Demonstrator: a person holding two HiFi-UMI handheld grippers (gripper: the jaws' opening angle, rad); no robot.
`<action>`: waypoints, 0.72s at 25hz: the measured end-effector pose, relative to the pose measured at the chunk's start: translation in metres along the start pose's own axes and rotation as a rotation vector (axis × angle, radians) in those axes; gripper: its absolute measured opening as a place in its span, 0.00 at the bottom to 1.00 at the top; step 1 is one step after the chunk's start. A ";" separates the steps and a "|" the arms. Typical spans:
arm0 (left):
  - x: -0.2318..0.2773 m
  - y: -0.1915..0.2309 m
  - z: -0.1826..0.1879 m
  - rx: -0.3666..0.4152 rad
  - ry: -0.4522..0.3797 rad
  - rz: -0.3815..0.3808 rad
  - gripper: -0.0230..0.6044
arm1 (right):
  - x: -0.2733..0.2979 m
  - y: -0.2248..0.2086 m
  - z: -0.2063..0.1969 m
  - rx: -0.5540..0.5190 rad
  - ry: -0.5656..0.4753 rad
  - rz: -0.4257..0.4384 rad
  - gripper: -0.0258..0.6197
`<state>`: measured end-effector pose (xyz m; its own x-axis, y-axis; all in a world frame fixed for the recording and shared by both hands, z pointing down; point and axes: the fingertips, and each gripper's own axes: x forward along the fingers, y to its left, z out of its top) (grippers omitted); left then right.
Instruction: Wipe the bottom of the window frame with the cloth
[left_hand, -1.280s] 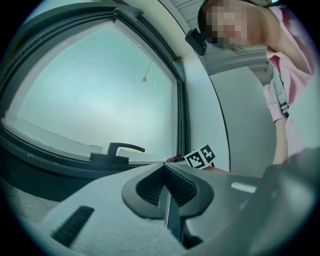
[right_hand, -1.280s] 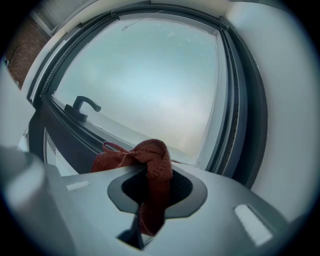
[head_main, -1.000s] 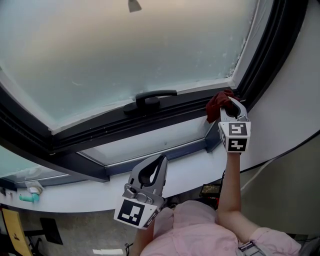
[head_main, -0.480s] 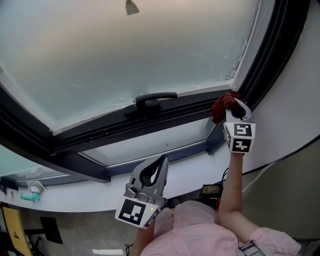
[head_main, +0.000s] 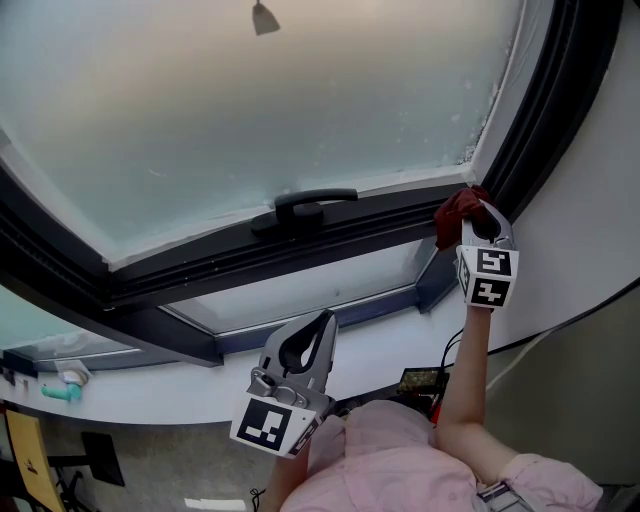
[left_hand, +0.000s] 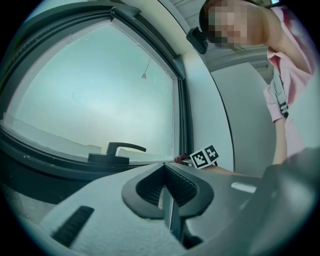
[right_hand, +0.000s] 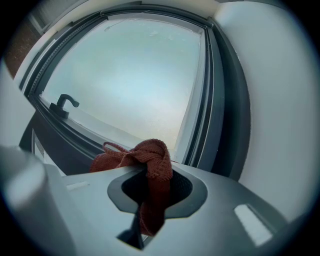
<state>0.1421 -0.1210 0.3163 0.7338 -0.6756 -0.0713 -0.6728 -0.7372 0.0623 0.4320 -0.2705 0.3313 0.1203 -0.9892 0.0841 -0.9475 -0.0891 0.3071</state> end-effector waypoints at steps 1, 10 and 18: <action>0.000 0.001 0.000 0.001 0.001 0.001 0.04 | 0.000 -0.001 0.000 0.002 -0.001 -0.003 0.14; -0.011 0.007 -0.003 0.002 0.013 0.005 0.04 | -0.011 -0.002 -0.002 0.125 -0.092 -0.067 0.14; -0.023 0.012 -0.002 0.003 0.020 -0.046 0.04 | -0.041 0.097 -0.006 0.289 -0.097 0.115 0.14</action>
<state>0.1176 -0.1141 0.3208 0.7654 -0.6413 -0.0539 -0.6388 -0.7673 0.0569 0.3367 -0.2375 0.3629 -0.0084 -0.9999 0.0082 -0.9998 0.0086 0.0179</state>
